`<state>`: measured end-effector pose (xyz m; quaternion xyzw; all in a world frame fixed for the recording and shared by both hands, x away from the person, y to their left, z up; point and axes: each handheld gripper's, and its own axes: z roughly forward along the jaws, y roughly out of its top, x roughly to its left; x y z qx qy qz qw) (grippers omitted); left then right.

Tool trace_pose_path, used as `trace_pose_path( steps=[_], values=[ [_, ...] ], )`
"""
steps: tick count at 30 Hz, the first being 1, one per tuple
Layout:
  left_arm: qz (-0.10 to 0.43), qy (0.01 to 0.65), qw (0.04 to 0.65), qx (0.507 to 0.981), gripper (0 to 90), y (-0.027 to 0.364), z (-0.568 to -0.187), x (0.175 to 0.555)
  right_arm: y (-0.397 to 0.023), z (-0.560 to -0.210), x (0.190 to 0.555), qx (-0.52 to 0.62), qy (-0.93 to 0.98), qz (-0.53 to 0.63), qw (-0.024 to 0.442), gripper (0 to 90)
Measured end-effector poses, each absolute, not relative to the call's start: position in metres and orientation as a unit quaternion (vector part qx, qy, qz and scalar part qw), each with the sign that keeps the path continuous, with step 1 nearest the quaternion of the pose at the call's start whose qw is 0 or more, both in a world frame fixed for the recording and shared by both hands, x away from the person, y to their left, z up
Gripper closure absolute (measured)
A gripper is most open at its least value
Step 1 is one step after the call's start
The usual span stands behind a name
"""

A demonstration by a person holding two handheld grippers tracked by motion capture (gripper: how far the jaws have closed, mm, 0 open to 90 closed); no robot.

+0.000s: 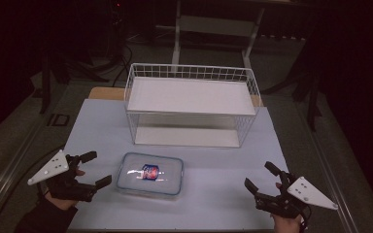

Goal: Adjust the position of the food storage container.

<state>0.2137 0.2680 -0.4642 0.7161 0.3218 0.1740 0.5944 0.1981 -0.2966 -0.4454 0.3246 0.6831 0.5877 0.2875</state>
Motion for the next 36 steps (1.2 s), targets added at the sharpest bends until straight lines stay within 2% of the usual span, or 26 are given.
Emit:
trace_pose_path(
  steps=[4, 6, 7, 8, 10, 11, 12, 13, 16, 19, 21, 36],
  values=[
    [0.186, 0.345, 0.557, 0.732, 7.2, 0.279, -0.471, 0.223, -0.295, -0.444, 0.196, 0.323, 0.683, 0.589, 0.287, 13.2],
    [0.189, 0.352, 0.545, 0.737, 23.4, 0.281, -0.473, 0.225, -0.294, -0.444, 0.196, 0.323, 0.683, 0.59, 0.284, 13.2],
    [0.189, 0.355, 0.535, 0.743, 28.4, 0.284, -0.476, 0.227, -0.294, -0.444, 0.196, 0.323, 0.684, 0.59, 0.284, 13.2],
    [0.184, 0.37, 0.506, 0.757, 37.6, 0.286, -0.483, 0.232, -0.293, -0.445, 0.196, 0.323, 0.684, 0.59, 0.283, 13.3],
    [0.18, 0.377, 0.492, 0.764, 47.1, 0.287, -0.487, 0.234, -0.293, -0.445, 0.196, 0.323, 0.684, 0.59, 0.281, 13.4],
    [0.174, 0.388, 0.459, 0.78, 53.7, 0.287, -0.496, 0.238, -0.293, -0.444, 0.195, 0.323, 0.684, 0.59, 0.281, 13.5],
    [0.174, 0.388, 0.459, 0.78, 56.1, 0.287, -0.496, 0.238, -0.293, -0.444, 0.195, 0.323, 0.684, 0.59, 0.281, 13.5],
    [0.172, 0.401, 0.424, 0.794, 61.9, 0.285, -0.504, 0.241, -0.293, -0.444, 0.195, 0.322, 0.683, 0.592, 0.282, 13.5],
    [0.162, 0.4, 0.405, 0.806, 72.7, 0.28, -0.513, 0.243, -0.292, -0.444, 0.195, 0.321, 0.685, 0.592, 0.279, 13.6],
    [0.154, 0.395, 0.392, 0.817, 77.8, 0.273, -0.516, 0.244, -0.291, -0.445, 0.195, 0.32, 0.686, 0.591, 0.278, 13.6],
    [0.138, 0.386, 0.388, 0.826, 87.9, 0.265, -0.52, 0.245, -0.291, -0.446, 0.196, 0.322, 0.687, 0.592, 0.273, 13.9],
    [0.121, 0.356, 0.389, 0.841, 89.8, 0.244, -0.523, 0.248, -0.291, -0.448, 0.199, 0.325, 0.69, 0.588, 0.269, 13.9]
  ],
)
